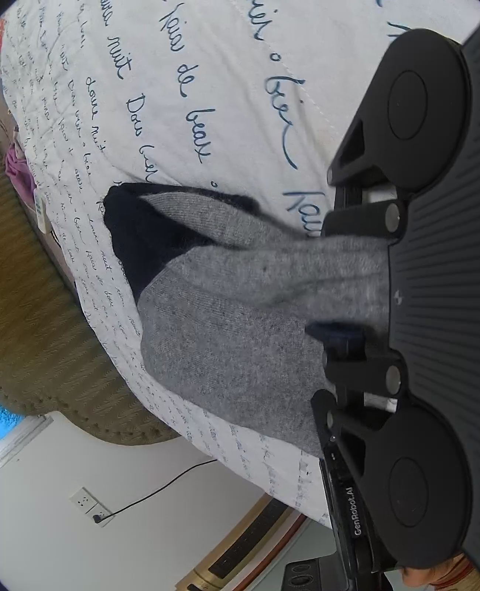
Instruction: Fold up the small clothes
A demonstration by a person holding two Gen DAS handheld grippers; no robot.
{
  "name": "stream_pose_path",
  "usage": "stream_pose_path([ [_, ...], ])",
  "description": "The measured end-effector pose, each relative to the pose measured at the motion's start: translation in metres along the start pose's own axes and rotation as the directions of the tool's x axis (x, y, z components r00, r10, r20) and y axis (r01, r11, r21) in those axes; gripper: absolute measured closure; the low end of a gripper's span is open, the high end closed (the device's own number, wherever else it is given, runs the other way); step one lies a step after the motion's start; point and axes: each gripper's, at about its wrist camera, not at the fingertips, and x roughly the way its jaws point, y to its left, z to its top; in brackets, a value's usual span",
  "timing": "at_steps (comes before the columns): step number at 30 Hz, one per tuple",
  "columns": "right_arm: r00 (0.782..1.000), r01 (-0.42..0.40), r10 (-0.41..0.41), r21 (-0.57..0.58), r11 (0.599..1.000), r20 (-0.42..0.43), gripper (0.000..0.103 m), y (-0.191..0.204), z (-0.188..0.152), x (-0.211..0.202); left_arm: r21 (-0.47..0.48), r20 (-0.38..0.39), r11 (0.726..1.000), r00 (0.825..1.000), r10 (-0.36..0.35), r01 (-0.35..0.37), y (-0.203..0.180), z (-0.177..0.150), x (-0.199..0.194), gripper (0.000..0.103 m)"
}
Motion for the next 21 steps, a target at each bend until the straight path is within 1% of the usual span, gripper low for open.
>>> stream_pose_path([
  [1,1.0,-0.03,0.03,0.017,0.999,0.006,0.082,0.001,-0.001,-0.004,0.029,0.011,0.999,0.999,0.033,-0.034,-0.003,0.001,-0.004,0.088],
  [2,0.999,-0.046,0.046,0.023,0.999,0.011,0.082,0.002,-0.001,-0.007,0.06,0.017,0.995,0.997,0.074,-0.074,-0.007,0.001,-0.007,0.084],
  [3,1.0,-0.018,0.018,0.001,1.0,0.012,0.079,0.007,-0.002,-0.009,0.09,0.017,0.989,0.994,0.113,-0.114,-0.012,0.0,-0.007,0.081],
  [4,0.999,0.043,-0.042,-0.038,0.998,0.02,0.078,0.011,-0.002,-0.009,0.118,0.019,0.982,0.989,0.149,-0.15,-0.018,-0.001,-0.008,0.064],
  [5,0.992,0.124,-0.122,-0.08,0.989,0.03,0.07,0.017,-0.004,-0.009,0.143,0.036,0.973,0.984,0.175,-0.179,-0.025,-0.004,-0.011,0.052],
  [6,0.98,0.196,-0.193,-0.122,0.973,0.038,0.051,0.023,-0.007,-0.01,0.165,0.06,0.96,0.974,0.218,-0.225,-0.031,-0.009,-0.014,0.042],
  [7,0.964,0.265,-0.259,-0.155,0.952,0.055,0.041,0.03,-0.01,-0.012,0.186,0.083,0.947,0.965,0.249,-0.261,-0.037,-0.013,-0.017,0.019],
  [8,0.945,0.327,-0.317,-0.181,0.927,0.084,0.025,0.037,-0.014,-0.015,0.199,0.106,0.938,0.958,0.267,-0.284,-0.042,-0.017,-0.021,0.002],
  [9,0.927,0.373,-0.355,-0.203,0.905,0.12,0.022,0.044,-0.018,-0.02,0.203,0.129,0.932,0.952,0.277,-0.299,-0.046,-0.02,-0.025,0.0],
  [10,0.916,0.399,-0.374,-0.219,0.891,0.148,0.022,0.051,-0.023,-0.025,0.204,0.145,0.93,0.949,0.28,-0.305,-0.049,-0.023,-0.03,0.0],
  [12,0.906,0.419,-0.387,-0.225,0.88,0.171,0.02,0.06,-0.031,-0.033,0.204,0.127,0.928,0.949,0.289,-0.311,-0.053,-0.027,-0.033,0.0],
  [14,0.906,0.417,-0.385,-0.226,0.88,0.175,0.016,0.066,-0.038,-0.038,0.191,0.107,0.935,0.953,0.282,-0.298,-0.054,-0.032,-0.037,0.0],
  [16,0.91,0.409,-0.376,-0.232,0.883,0.174,0.016,0.072,-0.044,-0.041,0.154,0.1,0.94,0.951,0.293,-0.306,-0.05,-0.038,-0.043,0.0],
  [18,0.906,0.418,-0.386,-0.234,0.878,0.171,0.015,0.077,-0.052,-0.043,0.114,0.088,0.945,0.951,0.296,-0.305,-0.045,-0.042,-0.048,0.0],
  [21,0.912,0.408,-0.378,-0.244,0.88,0.162,0.015,0.084,-0.064,-0.045,0.069,0.079,0.949,0.95,0.301,-0.306,-0.037,-0.048,-0.058,0.0],
])
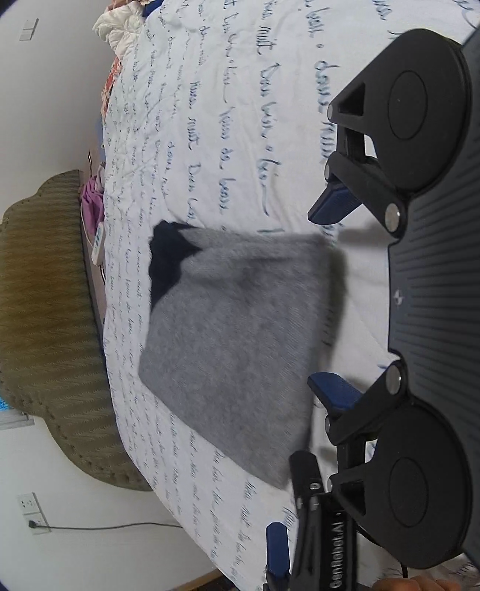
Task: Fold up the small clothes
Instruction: 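Withdraw both grippers from the folded sweater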
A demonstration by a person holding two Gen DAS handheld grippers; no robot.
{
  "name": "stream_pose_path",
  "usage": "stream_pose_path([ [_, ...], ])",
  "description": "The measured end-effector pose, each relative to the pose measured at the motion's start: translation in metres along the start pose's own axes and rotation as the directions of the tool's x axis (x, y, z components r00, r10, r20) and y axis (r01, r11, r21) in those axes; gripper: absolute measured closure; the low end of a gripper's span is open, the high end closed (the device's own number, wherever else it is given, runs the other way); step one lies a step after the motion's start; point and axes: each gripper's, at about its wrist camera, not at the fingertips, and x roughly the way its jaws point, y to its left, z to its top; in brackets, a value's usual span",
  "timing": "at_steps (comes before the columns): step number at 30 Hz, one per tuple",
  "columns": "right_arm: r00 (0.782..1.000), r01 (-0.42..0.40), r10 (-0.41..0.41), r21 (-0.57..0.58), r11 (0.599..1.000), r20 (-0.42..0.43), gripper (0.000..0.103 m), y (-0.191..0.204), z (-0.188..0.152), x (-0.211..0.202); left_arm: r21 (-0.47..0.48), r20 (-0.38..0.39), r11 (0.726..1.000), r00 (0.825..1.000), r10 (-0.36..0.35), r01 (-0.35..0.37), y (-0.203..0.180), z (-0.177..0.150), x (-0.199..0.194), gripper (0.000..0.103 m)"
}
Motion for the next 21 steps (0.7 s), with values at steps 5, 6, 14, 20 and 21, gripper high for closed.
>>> stream_pose_path([
  [5,1.0,0.005,-0.005,-0.044,0.999,-0.001,0.015,0.015,-0.011,-0.006,-0.009,-0.018,0.998,0.998,0.059,-0.059,0.01,-0.009,-0.009,0.0],
  [6,1.0,0.002,-0.002,-0.047,0.999,-0.002,0.015,0.017,-0.012,-0.007,-0.009,-0.021,0.998,0.998,0.067,-0.068,0.012,-0.01,-0.01,0.0],
  [14,1.0,-0.005,0.005,-0.069,0.998,-0.002,0.015,0.025,-0.02,-0.013,-0.044,0.008,0.994,0.995,0.098,-0.097,0.022,-0.02,-0.018,0.0],
  [20,1.0,0.003,-0.003,-0.061,0.998,-0.006,0.015,0.023,-0.022,-0.014,-0.07,-0.011,0.993,0.995,0.095,-0.095,0.027,-0.021,-0.017,0.0],
  [21,1.0,0.002,-0.002,-0.059,0.998,-0.006,0.015,0.022,-0.023,-0.014,-0.077,-0.018,0.993,0.996,0.09,-0.091,0.027,-0.021,-0.016,0.0],
])
